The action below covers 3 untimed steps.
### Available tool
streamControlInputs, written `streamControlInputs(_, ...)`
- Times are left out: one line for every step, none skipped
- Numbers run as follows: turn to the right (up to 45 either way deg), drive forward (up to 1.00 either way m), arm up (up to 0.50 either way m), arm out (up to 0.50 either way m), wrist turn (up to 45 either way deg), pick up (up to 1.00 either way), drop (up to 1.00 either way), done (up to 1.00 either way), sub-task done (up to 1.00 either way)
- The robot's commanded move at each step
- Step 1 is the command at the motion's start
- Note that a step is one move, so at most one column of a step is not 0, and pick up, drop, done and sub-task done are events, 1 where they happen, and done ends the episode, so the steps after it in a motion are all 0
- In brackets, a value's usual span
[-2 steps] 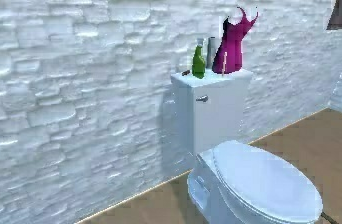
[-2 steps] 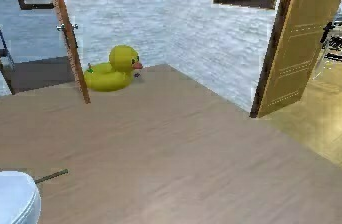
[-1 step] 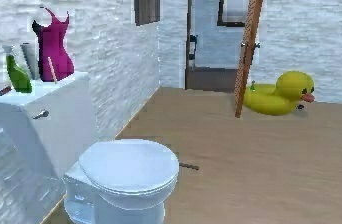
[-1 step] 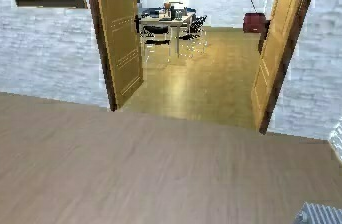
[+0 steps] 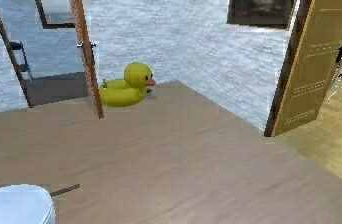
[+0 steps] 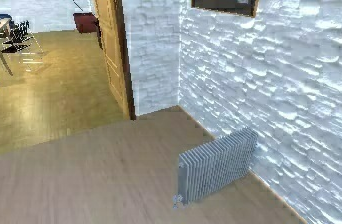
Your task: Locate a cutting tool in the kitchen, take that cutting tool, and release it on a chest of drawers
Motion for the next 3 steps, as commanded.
streamControlInputs(0.0,0.6,0.0,0.0,0.0,0.0,0.0,0.0,0.0)
streamControlInputs(-24.0,0.0,0.0,0.0,0.0,0.0,0.0,0.0,0.0)
streamControlInputs(0.0,0.85,0.0,0.0,0.0,0.0,0.0,0.0,0.0)
